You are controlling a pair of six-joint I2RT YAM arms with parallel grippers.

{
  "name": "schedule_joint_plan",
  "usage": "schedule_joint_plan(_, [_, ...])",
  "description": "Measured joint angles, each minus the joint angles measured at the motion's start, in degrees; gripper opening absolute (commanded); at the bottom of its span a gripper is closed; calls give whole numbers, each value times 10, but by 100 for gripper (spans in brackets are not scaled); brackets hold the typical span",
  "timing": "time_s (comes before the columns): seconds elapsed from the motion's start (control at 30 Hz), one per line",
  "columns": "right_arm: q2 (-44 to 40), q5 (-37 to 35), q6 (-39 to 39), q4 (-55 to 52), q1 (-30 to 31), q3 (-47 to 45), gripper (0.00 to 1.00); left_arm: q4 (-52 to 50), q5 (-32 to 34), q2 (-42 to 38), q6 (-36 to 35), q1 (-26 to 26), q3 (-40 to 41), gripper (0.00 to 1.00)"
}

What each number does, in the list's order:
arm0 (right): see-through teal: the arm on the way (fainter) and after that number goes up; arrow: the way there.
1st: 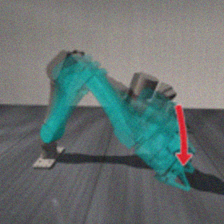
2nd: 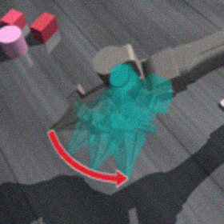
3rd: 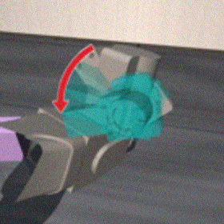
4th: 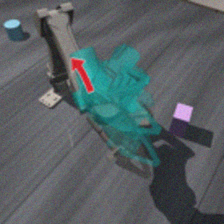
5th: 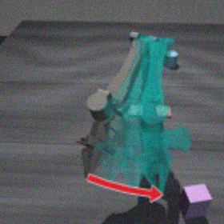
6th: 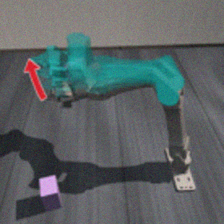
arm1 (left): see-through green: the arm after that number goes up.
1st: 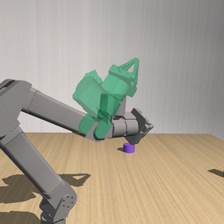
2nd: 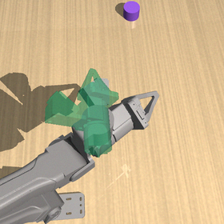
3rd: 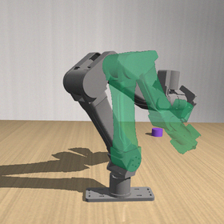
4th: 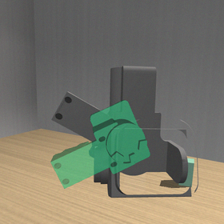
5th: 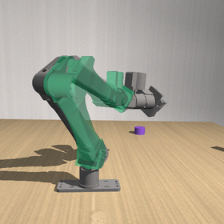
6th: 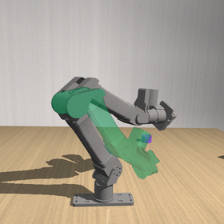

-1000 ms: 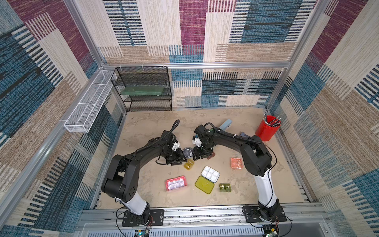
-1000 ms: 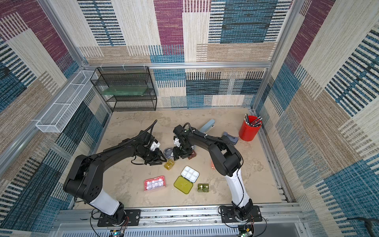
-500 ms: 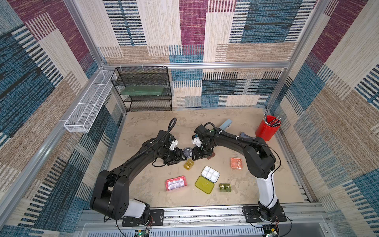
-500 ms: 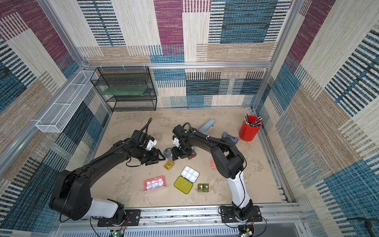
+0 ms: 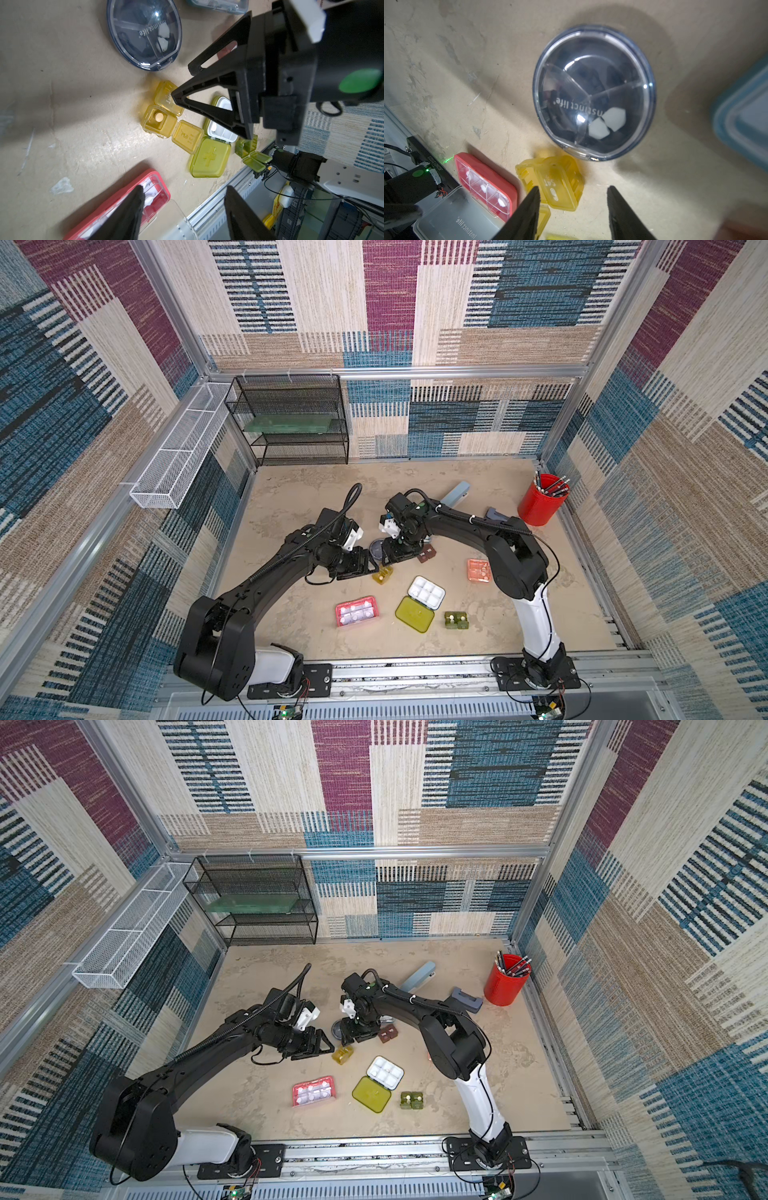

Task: Close pillboxes
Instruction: Close the lid on the pillbox.

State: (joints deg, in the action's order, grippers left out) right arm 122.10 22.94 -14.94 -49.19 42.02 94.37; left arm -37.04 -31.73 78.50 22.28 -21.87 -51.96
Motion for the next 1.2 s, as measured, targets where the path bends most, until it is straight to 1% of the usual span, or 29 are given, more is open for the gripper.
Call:
schedule_joint_plan(0.17, [1,7,0,2,3,-7,48,-1,0,14,-12,0,-5,60])
schedule_joint_plan(0.23, [2,7,0,2,5,-14,46,-1,-1,21,-13,0,-9,59])
schedule_joint_plan(0.37, [2,11,0,3,5,-23,45,-3,-2,33,-17,-4,-19,57])
schedule_joint_plan(0.53, [2,17,0,10,3,-29,45,-3,0,45,-31,-21,-28,50])
schedule_joint_plan(0.67, [2,20,0,13,1,-29,42,-3,7,56,-40,-39,-31,46])
schedule_joint_plan(0.87, [2,21,0,16,-4,-29,42,-11,30,82,-48,-71,-52,46])
schedule_joint_plan(1.0, [2,21,0,18,-4,-31,42,-19,48,96,-56,-90,-68,49])
schedule_joint_plan(1.2, [0,26,0,24,-5,-37,42,-33,79,118,-62,-107,-83,48])
